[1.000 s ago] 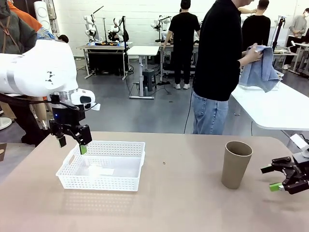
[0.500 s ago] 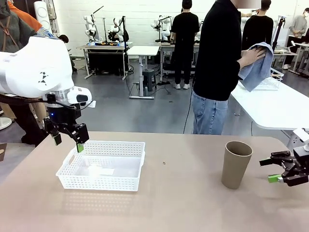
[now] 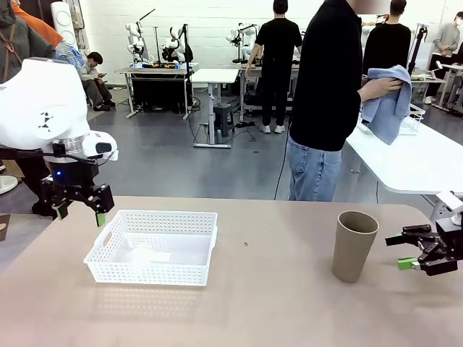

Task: Clean and organize the cups into the basket.
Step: Pick up the Organizing basket and move it to the center of the table, then pick up the Reusable plastic cup from the right side of the table and place it inside the Organizing basket.

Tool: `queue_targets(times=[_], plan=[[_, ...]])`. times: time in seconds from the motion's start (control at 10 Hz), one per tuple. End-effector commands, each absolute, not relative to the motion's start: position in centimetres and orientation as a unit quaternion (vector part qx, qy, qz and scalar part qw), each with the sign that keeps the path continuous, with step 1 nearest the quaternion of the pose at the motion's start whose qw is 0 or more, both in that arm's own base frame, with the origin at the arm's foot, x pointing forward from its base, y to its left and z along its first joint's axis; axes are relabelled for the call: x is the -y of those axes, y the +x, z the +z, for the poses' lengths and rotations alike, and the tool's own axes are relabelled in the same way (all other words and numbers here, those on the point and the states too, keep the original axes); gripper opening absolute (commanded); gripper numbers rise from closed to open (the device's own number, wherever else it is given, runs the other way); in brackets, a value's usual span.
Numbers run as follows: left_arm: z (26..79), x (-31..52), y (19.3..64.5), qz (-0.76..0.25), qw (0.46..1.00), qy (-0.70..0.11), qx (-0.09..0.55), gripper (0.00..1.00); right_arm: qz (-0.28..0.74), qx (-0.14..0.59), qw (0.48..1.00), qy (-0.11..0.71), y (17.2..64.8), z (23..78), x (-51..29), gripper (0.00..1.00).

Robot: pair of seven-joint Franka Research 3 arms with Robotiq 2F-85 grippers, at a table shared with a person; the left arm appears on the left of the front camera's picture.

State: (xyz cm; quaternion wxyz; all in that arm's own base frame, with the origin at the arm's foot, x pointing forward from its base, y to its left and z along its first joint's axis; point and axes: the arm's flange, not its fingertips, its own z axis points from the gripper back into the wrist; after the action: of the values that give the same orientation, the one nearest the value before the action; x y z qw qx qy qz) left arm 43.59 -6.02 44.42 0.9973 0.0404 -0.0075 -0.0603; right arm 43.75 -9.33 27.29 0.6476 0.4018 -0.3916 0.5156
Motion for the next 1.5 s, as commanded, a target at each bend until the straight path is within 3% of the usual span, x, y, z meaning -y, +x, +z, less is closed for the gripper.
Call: queue_targets(times=[0.0, 0.7, 1.2, 1.4], plan=[[42.2, 5.3, 44.4, -0.039, 0.999, 0.004, -0.008, 1.00, 0.515, 0.401, 0.642, 0.402, 44.5, 27.2, 8.7, 1.00], [38.3, 5.8, 43.3, 0.052, 0.997, -0.033, -0.053, 1.00, 0.532, 0.385, 0.635, 0.406, 44.7, 27.5, 7.5, 1.00], [38.4, 5.6, 43.3, 0.024, 0.998, -0.026, -0.058, 1.00, 0.533, 0.385, 0.635, 0.405, 44.8, 27.5, 7.5, 1.00], [37.6, 6.0, 43.1, 0.008, 0.998, -0.018, -0.055, 1.00, 0.551, 0.428, 0.605, 0.383, 45.2, 27.2, 6.2, 1.00]])
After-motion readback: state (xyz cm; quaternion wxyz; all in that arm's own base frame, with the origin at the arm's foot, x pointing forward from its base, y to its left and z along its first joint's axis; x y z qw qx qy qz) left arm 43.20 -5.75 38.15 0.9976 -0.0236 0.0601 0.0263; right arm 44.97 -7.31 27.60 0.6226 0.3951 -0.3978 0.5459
